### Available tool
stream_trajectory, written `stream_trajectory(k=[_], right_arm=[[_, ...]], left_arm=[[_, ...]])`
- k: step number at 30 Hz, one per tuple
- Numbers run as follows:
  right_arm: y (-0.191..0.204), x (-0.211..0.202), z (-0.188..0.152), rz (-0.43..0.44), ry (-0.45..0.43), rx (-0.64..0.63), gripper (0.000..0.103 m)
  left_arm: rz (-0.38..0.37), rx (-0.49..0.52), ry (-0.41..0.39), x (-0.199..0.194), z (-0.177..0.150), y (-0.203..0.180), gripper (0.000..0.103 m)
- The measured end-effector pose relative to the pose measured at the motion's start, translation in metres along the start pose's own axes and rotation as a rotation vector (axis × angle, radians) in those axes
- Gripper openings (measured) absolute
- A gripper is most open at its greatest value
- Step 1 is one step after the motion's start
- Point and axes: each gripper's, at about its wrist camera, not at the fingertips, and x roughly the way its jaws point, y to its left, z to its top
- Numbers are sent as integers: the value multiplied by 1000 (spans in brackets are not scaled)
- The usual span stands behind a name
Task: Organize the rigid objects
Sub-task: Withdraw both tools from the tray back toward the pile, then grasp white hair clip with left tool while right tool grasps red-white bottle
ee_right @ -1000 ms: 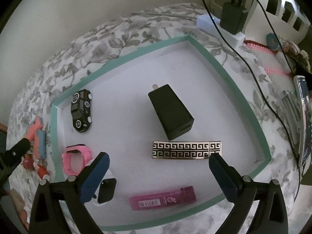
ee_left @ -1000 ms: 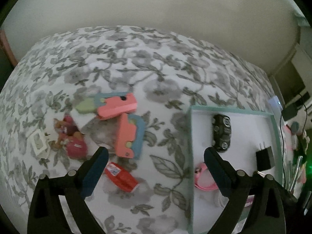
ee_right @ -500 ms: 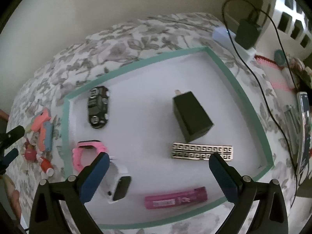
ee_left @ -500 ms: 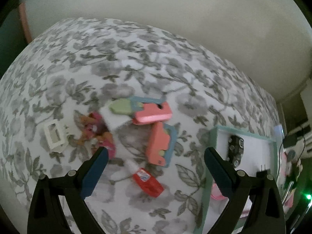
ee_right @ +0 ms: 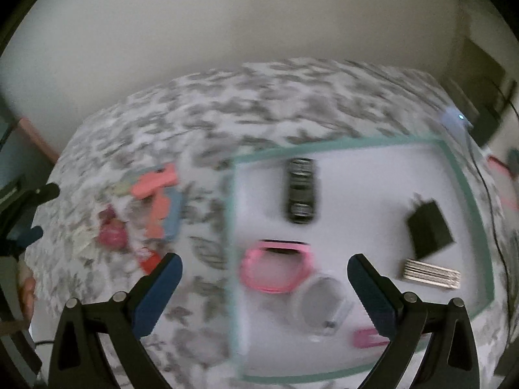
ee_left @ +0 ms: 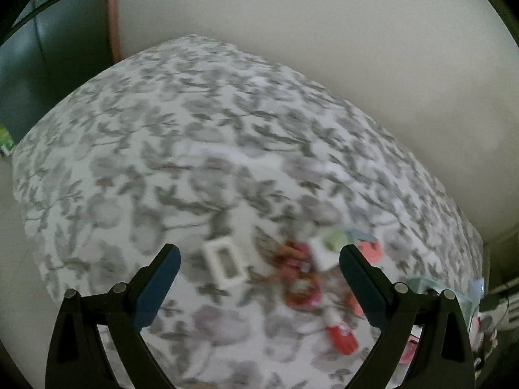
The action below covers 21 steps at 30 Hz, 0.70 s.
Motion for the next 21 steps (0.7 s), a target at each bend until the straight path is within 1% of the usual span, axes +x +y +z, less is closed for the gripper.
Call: stream_trajectory(k=[4,7,10,13,16,21], right_arm=[[37,11,-3,35,27,-61,103],[59,20,-7,59,50,-95,103],[77,27,-8,78,73,-108,103],[86,39,-9,86,99,-92,103],[87,56,-7,77,127,-45,103],[88,82,-3,60,153,41,103]], left_arm=[[24,-73,11,3,7,33,99],[30,-101,28,8,9,49,99],[36,-113,51,17,6,56,99],[33,-110,94,28,2,57,99],[22,-104,122,35,0,54,99],[12,-88,119,36,2,48,99]])
